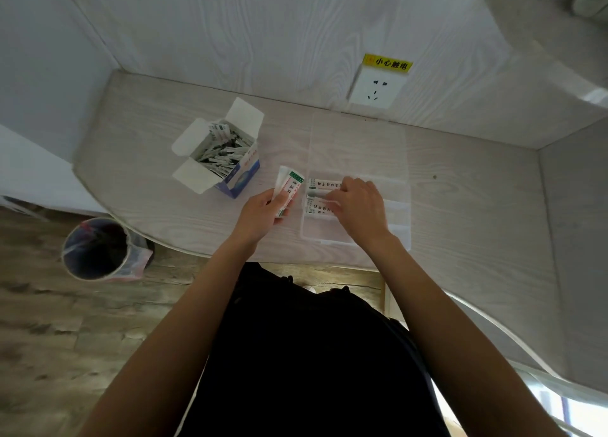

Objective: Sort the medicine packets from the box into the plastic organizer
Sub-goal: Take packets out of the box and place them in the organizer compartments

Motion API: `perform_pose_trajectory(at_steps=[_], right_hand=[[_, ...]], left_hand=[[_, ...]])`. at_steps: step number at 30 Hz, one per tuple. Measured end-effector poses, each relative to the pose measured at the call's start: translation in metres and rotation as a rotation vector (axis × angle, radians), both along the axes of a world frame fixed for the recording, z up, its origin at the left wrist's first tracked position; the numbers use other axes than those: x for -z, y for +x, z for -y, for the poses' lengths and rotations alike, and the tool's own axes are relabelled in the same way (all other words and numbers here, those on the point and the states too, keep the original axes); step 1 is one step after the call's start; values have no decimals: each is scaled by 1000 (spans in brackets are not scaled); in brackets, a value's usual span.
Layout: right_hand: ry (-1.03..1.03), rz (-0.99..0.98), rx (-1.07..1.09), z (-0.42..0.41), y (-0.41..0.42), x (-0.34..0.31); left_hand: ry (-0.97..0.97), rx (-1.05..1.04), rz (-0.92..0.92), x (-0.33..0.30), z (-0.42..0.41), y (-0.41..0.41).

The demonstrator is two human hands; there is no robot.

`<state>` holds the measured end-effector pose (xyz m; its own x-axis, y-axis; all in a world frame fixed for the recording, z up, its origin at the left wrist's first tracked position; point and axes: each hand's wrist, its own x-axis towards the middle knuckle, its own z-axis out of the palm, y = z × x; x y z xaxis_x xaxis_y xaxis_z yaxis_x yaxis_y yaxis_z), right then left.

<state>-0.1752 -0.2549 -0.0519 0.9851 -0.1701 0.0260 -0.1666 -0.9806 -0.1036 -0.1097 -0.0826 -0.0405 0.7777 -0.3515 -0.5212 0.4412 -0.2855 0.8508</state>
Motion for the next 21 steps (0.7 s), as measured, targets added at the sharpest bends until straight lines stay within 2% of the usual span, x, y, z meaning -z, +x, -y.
perform_pose_trajectory(at_steps=[3, 9, 14, 17, 21], right_hand=[[63, -150, -34, 0, 7, -3], [138, -278, -64, 7, 13, -9], [-75, -302, -122, 1, 12, -17], [-93, -345, -63, -3, 14, -18], [160, -302, 37, -3, 13, -10]], left_hand=[[-1, 0, 6, -1, -1, -1], [1, 9, -3, -2, -1, -1], [5, 33, 19, -1, -1, -1], [22, 59, 57, -1, -2, -2], [55, 145, 143, -1, -3, -3]])
